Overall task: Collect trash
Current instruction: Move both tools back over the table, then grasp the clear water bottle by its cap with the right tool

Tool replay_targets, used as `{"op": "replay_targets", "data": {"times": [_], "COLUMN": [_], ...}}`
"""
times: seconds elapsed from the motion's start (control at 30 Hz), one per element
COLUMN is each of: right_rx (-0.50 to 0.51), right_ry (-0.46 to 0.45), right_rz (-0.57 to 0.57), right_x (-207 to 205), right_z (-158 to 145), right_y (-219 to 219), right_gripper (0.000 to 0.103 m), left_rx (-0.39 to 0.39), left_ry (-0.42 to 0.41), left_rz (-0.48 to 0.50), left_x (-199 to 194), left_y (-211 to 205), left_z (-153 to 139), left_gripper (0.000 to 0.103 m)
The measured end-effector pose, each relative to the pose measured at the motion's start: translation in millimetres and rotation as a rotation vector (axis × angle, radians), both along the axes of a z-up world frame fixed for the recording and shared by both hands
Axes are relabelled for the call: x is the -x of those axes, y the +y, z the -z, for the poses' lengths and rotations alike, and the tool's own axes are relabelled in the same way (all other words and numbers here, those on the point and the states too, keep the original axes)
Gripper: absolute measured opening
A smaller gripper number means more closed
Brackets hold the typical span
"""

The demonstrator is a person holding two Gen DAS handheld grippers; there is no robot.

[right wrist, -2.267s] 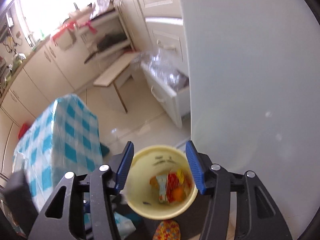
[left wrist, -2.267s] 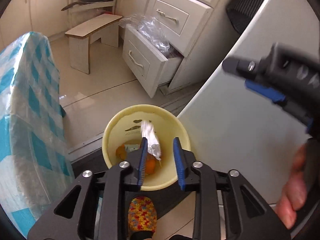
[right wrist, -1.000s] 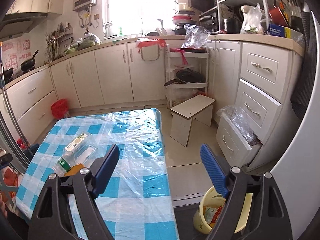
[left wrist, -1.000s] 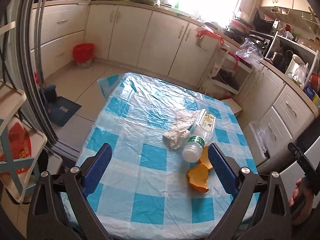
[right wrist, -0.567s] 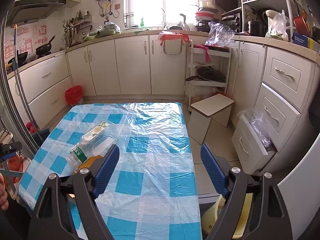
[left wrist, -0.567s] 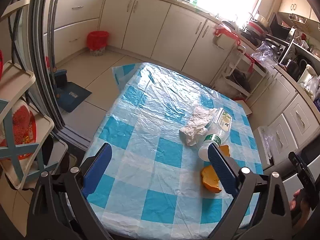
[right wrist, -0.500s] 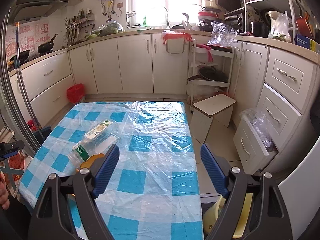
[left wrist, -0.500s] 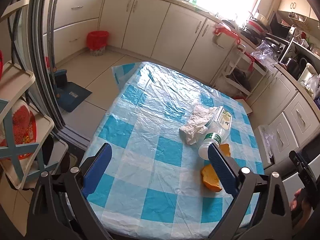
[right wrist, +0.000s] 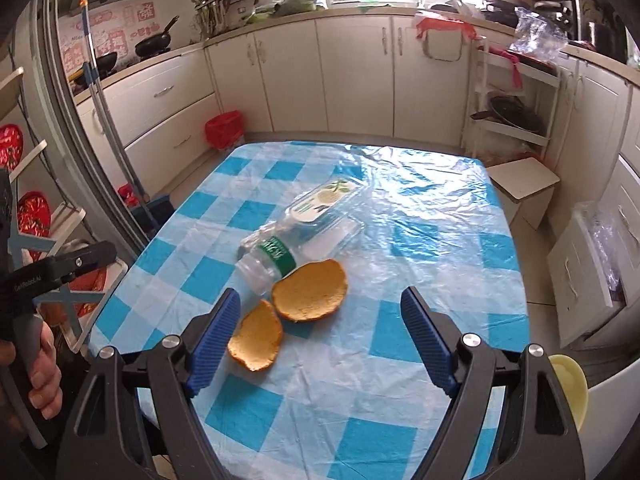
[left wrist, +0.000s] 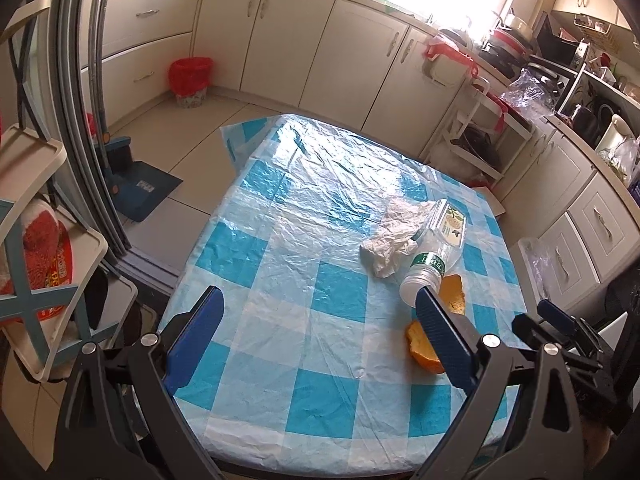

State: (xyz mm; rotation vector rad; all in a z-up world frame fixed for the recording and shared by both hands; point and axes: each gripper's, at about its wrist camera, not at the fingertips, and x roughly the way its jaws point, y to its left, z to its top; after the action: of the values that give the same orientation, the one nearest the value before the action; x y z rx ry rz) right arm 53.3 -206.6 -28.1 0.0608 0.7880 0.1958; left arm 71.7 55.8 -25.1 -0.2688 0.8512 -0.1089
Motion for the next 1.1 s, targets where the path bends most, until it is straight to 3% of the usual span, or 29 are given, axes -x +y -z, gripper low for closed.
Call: {"op": "replay_targets", "data": {"times": [0.17, 0.3, 0.6, 0.67, 0.77, 1.0, 1.1], "right_rx": [-0.008, -0.109, -0.201, -0.215, -0.253, -0.501, -0.488], "right_ry": [0.005, 0.075, 0.246, 0.255, 0.254, 0.22, 0.203], "right_rz": [-0.039, -0.007, 0.161, 0.167, 0.155, 0.131, 0.149], "right_x": [-13.8, -40.2, -90.2, -94.7, -92.8, -77.1, -69.8], "right_z": [2.4, 14.2, 65.2, 70.0, 66.3, 39.5, 30.6], "right_y": [33.2, 47.3, 51.1, 47.2, 36.3, -17.1, -38.0], "right_gripper": [0.08, 0.079, 0.062, 0.052, 0.048, 0.044, 0.043], "left_rx": [0.003, 0.02, 0.015, 0.015, 0.005, -0.067, -0.104], "left_ry": [-0.013, -0.005, 0.016, 0.022, 0.039, 0.069, 0.095], "left_rz": [0.008, 0.006, -0.005, -0.004, 0.014, 0.125, 0.206], "left_x": [2.8, 0.7, -5.3, -8.2, -13.5, -21.6, -20.8], "left_y": [0.1, 4.2, 16.4, 18.2, 14.1, -22.7, -50.9], "left_z": [-2.9, -1.2, 4.7, 5.5, 9.0, 17.3, 27.0], "left_gripper": [0.093, 0.093, 0.093, 0.093, 0.093, 0.093, 0.093]}}
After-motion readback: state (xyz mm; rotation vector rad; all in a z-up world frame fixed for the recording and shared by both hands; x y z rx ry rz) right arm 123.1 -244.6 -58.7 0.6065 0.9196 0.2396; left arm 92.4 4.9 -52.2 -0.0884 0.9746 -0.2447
